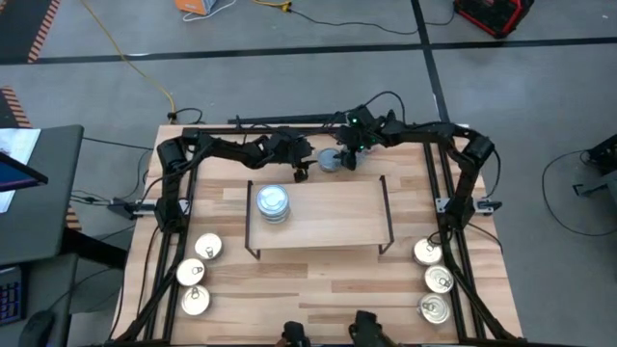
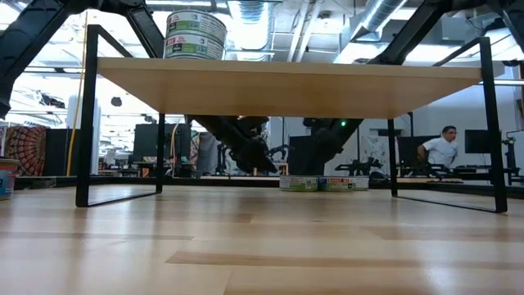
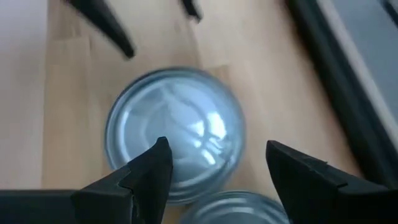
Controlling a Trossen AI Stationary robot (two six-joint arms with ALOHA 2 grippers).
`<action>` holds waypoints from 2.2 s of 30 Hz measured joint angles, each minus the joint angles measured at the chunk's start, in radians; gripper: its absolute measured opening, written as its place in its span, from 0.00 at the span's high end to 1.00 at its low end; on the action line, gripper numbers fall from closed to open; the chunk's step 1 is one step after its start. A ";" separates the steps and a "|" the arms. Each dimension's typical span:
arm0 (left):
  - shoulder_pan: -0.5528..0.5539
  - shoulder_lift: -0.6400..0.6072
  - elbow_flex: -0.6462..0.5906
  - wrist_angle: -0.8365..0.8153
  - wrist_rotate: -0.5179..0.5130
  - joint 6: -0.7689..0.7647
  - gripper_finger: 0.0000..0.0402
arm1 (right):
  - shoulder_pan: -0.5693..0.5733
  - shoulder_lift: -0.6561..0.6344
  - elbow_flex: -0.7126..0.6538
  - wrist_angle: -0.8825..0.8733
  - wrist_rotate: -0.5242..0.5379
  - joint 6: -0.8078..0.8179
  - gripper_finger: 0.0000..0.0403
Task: Stack canned seafood by type on shelf
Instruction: Stack the green tuna can on top of the green tuna can on the shelf
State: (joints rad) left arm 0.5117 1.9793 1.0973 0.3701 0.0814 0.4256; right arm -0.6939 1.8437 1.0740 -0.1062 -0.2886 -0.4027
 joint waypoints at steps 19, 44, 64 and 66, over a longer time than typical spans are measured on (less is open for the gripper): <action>0.019 -0.295 0.000 -0.540 0.001 -0.003 0.51 | 0.159 0.127 0.210 0.037 -0.082 0.016 0.30; 0.018 -0.293 -0.086 -0.739 -0.037 -0.024 0.51 | 0.175 0.186 0.216 0.094 -0.102 0.002 0.30; 0.026 -0.293 -0.086 -0.557 -0.171 -0.083 0.51 | 0.074 -0.118 0.235 -0.323 -0.091 0.107 0.30; 0.027 -0.293 -0.086 -0.527 -0.154 -0.086 0.51 | 0.070 -0.133 0.230 -0.329 -0.091 0.108 0.30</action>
State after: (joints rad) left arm 0.5388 1.6867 1.0115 -0.1568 -0.0724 0.3398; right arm -0.6235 1.7106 1.3037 -0.4353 -0.3797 -0.2952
